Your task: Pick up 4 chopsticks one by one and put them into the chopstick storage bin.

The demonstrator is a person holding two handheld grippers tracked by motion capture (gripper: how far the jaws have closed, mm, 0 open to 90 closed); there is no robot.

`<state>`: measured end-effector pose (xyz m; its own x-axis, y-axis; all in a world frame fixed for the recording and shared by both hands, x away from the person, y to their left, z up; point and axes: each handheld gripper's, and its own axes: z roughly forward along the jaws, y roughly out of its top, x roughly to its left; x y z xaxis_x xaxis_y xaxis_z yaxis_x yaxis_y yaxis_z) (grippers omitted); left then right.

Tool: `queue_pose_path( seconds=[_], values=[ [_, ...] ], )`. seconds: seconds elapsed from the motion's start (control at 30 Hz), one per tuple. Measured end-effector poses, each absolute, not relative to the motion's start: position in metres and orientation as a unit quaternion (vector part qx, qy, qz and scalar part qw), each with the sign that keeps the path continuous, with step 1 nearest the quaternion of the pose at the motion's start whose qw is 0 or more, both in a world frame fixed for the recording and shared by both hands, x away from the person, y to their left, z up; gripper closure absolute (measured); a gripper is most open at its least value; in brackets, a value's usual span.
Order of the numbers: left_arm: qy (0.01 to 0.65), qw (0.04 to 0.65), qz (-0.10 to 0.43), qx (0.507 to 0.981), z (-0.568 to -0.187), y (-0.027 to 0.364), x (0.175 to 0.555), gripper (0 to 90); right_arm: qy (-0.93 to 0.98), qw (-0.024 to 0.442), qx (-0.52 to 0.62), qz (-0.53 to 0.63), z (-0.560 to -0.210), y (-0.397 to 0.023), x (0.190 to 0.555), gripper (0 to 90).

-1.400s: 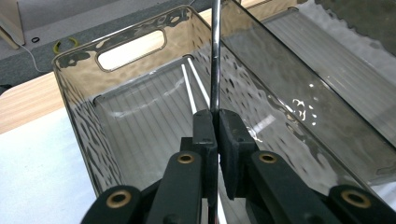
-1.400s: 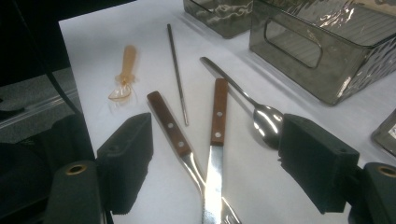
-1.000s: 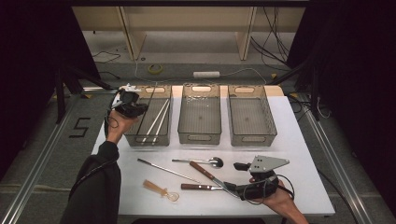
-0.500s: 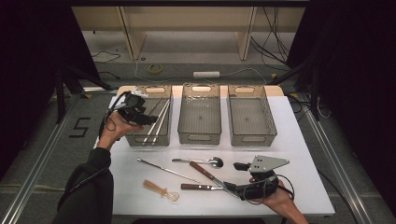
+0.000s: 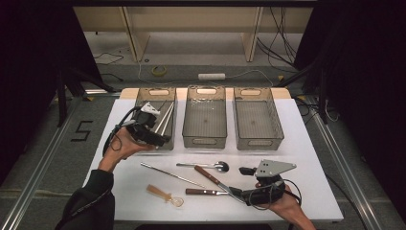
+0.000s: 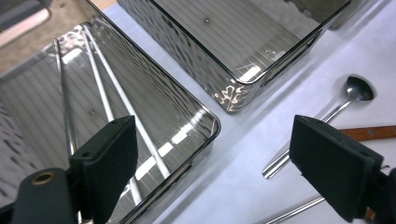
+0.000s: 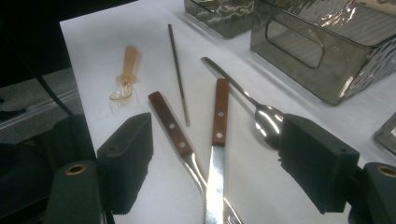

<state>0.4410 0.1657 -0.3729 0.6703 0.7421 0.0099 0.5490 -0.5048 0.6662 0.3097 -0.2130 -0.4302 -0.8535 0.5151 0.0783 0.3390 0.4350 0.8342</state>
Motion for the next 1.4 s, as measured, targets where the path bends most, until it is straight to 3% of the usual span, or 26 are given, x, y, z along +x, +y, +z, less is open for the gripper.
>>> queue_pose_path(
  seconds=[0.43,0.87,1.4],
  values=[
    [0.334,0.328,0.138,0.873,-0.38,0.157,0.419,16.0,0.842,0.095,0.251,0.469,-0.43,-0.212,0.309,27.3],
    [0.272,0.276,0.115,0.915,-0.391,0.142,0.404,17.5,0.842,0.096,0.25,0.469,-0.429,-0.213,0.308,27.4],
    [0.205,0.185,0.082,0.958,-0.419,0.126,0.398,31.6,0.844,0.096,0.247,0.467,-0.43,-0.212,0.308,27.3]
  ],
)
